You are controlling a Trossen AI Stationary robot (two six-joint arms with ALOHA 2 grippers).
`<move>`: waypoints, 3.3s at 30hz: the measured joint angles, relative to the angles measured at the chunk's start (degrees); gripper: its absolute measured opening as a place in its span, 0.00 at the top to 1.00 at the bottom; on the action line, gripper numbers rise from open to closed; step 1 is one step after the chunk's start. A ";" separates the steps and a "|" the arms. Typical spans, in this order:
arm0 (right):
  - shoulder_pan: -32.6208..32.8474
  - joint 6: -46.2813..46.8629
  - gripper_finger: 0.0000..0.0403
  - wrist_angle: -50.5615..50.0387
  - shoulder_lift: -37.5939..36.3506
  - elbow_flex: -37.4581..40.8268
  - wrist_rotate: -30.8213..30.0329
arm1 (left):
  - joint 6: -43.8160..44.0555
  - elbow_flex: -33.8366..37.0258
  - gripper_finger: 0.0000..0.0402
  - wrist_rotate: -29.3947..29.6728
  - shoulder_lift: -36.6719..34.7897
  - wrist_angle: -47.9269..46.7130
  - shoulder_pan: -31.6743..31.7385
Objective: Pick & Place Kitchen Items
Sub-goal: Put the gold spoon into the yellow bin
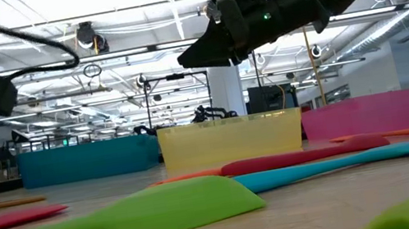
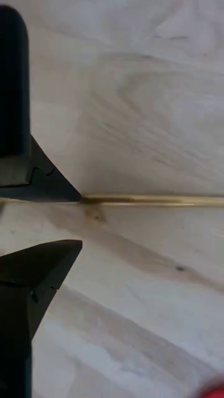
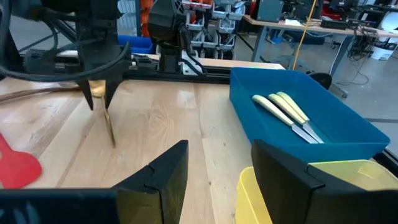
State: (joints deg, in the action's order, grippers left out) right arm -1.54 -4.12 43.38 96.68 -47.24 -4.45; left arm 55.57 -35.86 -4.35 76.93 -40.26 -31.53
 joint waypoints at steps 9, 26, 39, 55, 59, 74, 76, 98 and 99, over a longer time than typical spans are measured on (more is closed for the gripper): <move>0.00 0.63 0.58 -0.39 0.00 0.00 0.02 | -0.27 3.00 0.72 3.48 -0.17 0.21 -0.87; 0.11 3.04 0.58 -1.07 0.00 0.00 0.02 | -4.10 3.31 0.93 10.29 0.06 6.83 0.39; 0.11 2.66 0.58 -5.24 -1.55 0.02 0.02 | -26.06 -4.98 0.96 19.50 0.11 13.28 6.59; -0.28 2.20 0.58 -39.74 -17.39 1.33 -1.72 | -54.88 -15.74 0.97 23.43 0.04 16.04 20.40; -0.35 7.44 0.58 -47.02 -21.40 2.42 -1.79 | -62.32 -17.86 0.97 25.59 0.04 22.50 24.82; -0.36 13.53 0.58 -47.81 -27.28 10.46 -2.04 | -72.26 -18.16 0.95 20.86 16.02 55.36 41.92; -0.37 13.54 0.58 -47.78 -27.29 10.51 -3.27 | -72.78 -17.97 0.94 20.87 18.62 56.18 44.11; -0.67 10.93 0.58 -38.89 -27.28 10.49 -9.05 | -82.14 -18.10 0.93 8.61 32.78 58.84 56.59; -0.67 10.95 0.58 -38.54 -27.28 10.49 -9.03 | -82.33 -18.14 0.93 8.49 32.90 58.69 56.72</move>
State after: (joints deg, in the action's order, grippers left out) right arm -2.22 6.83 4.83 69.41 -36.75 -13.47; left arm -26.76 -54.00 4.14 109.82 18.43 25.18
